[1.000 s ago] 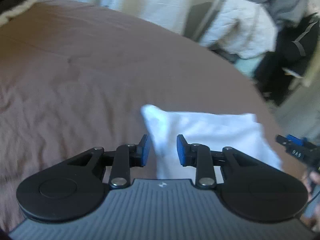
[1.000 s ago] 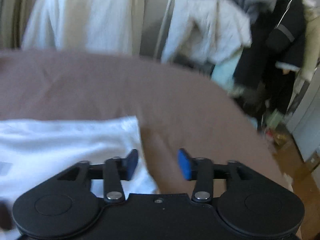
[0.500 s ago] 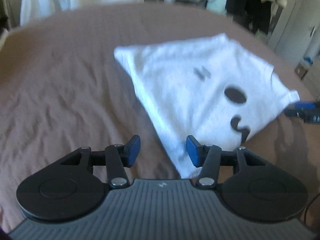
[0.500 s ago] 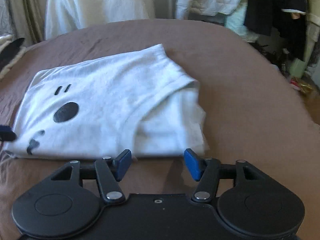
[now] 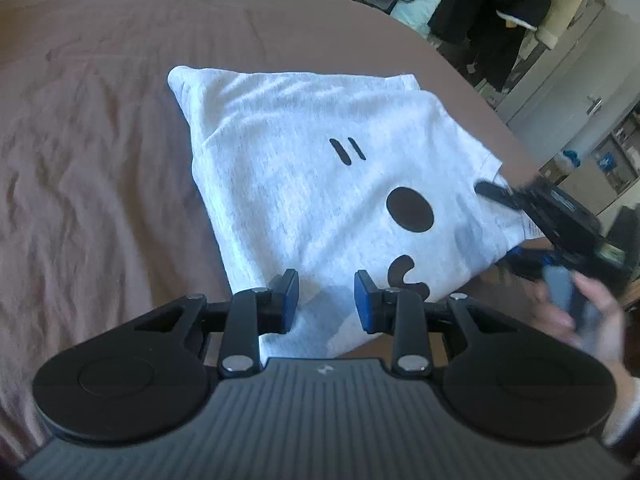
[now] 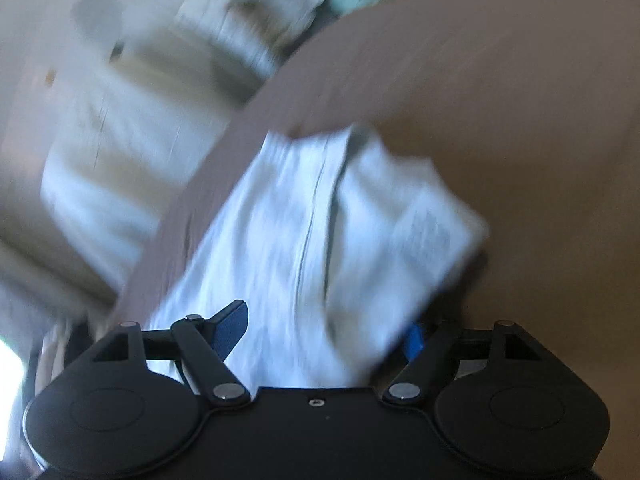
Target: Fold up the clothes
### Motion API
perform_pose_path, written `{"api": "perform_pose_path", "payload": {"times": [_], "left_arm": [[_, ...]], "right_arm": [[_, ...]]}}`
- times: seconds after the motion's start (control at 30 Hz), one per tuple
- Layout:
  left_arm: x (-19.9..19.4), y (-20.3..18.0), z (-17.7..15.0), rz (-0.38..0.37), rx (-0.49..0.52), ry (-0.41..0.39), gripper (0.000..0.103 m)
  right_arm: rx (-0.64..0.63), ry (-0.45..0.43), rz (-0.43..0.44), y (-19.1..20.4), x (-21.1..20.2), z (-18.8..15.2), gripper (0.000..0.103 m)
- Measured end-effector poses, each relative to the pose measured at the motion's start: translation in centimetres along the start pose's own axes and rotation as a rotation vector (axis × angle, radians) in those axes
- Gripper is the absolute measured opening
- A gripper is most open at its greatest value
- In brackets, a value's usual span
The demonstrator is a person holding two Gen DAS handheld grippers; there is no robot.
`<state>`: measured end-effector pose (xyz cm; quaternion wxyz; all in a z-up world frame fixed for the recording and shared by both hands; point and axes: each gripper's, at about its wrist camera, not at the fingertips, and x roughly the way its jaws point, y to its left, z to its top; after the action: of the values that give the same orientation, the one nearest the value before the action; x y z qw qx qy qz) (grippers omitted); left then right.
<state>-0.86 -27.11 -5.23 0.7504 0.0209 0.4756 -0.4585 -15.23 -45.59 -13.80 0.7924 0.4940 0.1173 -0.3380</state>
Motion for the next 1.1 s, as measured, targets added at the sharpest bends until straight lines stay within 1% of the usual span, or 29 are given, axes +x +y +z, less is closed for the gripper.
{"api": "perform_pose_path", "payload": {"times": [0.07, 0.17, 0.2, 0.23, 0.27, 0.3, 0.33, 0.4, 0.47, 0.53, 0.6, 0.67, 0.73, 0.8, 0.83, 0.9, 0.97, 1.0, 1.03, 1.1], "left_arm": [[-0.3, 0.1, 0.1, 0.001, -0.003, -0.011, 0.030], [-0.6, 0.4, 0.3, 0.000, 0.001, -0.028, 0.031], [-0.5, 0.6, 0.2, -0.007, 0.000, -0.025, 0.030], [-0.5, 0.9, 0.0, -0.018, 0.002, -0.011, 0.030], [-0.3, 1.3, -0.3, -0.024, -0.002, 0.005, 0.030], [-0.2, 1.6, -0.3, -0.030, -0.023, 0.014, 0.030], [-0.3, 2.0, -0.3, -0.047, -0.060, 0.017, 0.030], [-0.5, 2.6, -0.3, -0.075, -0.123, 0.021, 0.030], [-0.8, 2.7, 0.0, -0.064, -0.119, 0.013, 0.030], [-1.3, 2.8, 0.3, -0.028, -0.098, -0.003, 0.030], [-2.1, 3.2, 0.8, 0.006, -0.089, -0.024, 0.030], [-3.0, 3.8, 1.2, 0.035, -0.090, -0.054, 0.030], [-4.0, 4.6, 1.5, 0.045, -0.116, -0.083, 0.030], [-4.8, 5.6, 1.4, 0.036, -0.161, -0.106, 0.030], [-4.9, 5.8, 1.3, 0.039, -0.175, -0.103, 0.030], [-4.6, 5.9, 1.1, 0.072, -0.167, -0.078, 0.030], [-4.0, 5.3, 0.9, 0.152, -0.107, -0.025, 0.030], [-3.8, 5.1, 0.9, 0.181, -0.091, -0.011, 0.030], [-3.6, 4.9, 0.8, 0.198, -0.085, -0.002, 0.030], [-3.7, 5.2, 0.8, 0.167, -0.126, -0.007, 0.030]], "right_arm": [[0.046, -0.056, -0.006, -0.2, 0.8, 0.7, 0.079], [0.063, -0.081, 0.048, 0.2, 1.4, 1.4, 0.079], [0.035, -0.082, 0.063, 0.7, 1.3, 1.6, 0.075], [-0.016, -0.080, 0.075, 1.4, 1.1, 1.7, 0.063], [-0.067, -0.077, 0.087, 2.1, 0.9, 1.8, 0.052], [-0.122, -0.068, 0.078, 2.7, 0.8, 1.9, 0.024], [-0.180, -0.056, 0.055, 3.3, 0.8, 2.0, 0.015], [-0.269, -0.050, 0.034, 4.6, 0.4, 2.2, 0.014], [-0.360, -0.059, 0.041, 6.3, -0.5, 2.2, 0.014], [-0.475, -0.057, 0.077, 8.8, -1.7, 1.7, 0.013], [-0.592, -0.029, 0.139, 11.4, -2.9, 1.1, 0.013], [-0.727, 0.029, 0.236, 14.6, -3.5, -0.4, 0.013], [-0.854, 0.104, 0.314, 16.7, -3.7, -2.7, 0.013], [-0.987, 0.182, 0.368, 17.9, -3.3, -5.4, 0.013], [-1.034, 0.218, 0.366, 18.2, -2.8, -6.9, 0.013], [-1.101, 0.286, 0.317, 18.0, -1.6, -9.7, 0.013], [-1.159, 0.331, 0.239, 17.6, -0.3, -12.2, 0.013], [-1.181, 0.337, 0.212, 17.5, 0.1, -13.1, 0.013], [-1.204, 0.328, 0.204, 17.5, 0.1, -13.6, 0.014], [-1.228, 0.312, 0.216, 17.8, -0.3, -13.5, 0.014]]}}
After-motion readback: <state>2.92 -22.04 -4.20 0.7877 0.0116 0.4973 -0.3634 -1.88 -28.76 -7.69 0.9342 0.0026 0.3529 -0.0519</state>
